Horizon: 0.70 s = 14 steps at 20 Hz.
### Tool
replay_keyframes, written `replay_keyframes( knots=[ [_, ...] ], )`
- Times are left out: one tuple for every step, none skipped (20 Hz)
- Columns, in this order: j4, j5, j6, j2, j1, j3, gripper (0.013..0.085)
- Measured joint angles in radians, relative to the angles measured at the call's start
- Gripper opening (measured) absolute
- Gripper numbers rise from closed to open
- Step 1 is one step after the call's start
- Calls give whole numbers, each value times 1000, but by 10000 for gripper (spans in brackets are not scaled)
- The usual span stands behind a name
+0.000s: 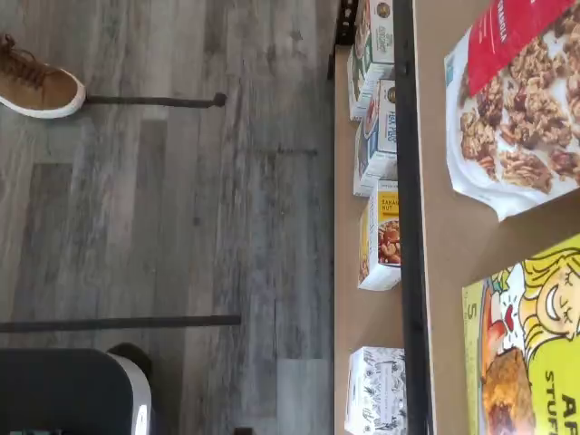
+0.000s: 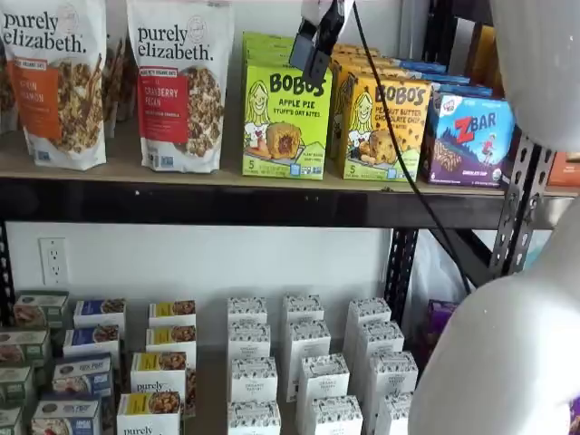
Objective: Pick the green box on the top shelf, the fourth from the left
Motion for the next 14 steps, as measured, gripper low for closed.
replay_keyframes(
  knots=[
    [-19, -18, 3, -7, 8, 10, 850],
    [-39, -39, 8, -16, 18, 20, 850],
    [-47, -48, 11, -18, 22, 24, 850],
    [-49, -50, 12, -17, 24, 24, 850],
    [-49, -50, 14, -16, 25, 23, 850],
    [-47, -52, 14, -16, 25, 23, 850],
    [-44, -55, 15, -17, 26, 24, 850],
    [-39, -61, 15, -19, 25, 27, 850],
    [-32, -74, 14, -24, 23, 35, 850],
    [-25, -87, 13, -29, 21, 42, 850],
    [-18, -105, 11, -35, 18, 50, 850],
    [-14, -122, 10, -40, 16, 58, 850],
    [-11, -139, 8, -44, 15, 65, 850],
    [-8, -153, 6, -46, 13, 69, 850]
  ],
)
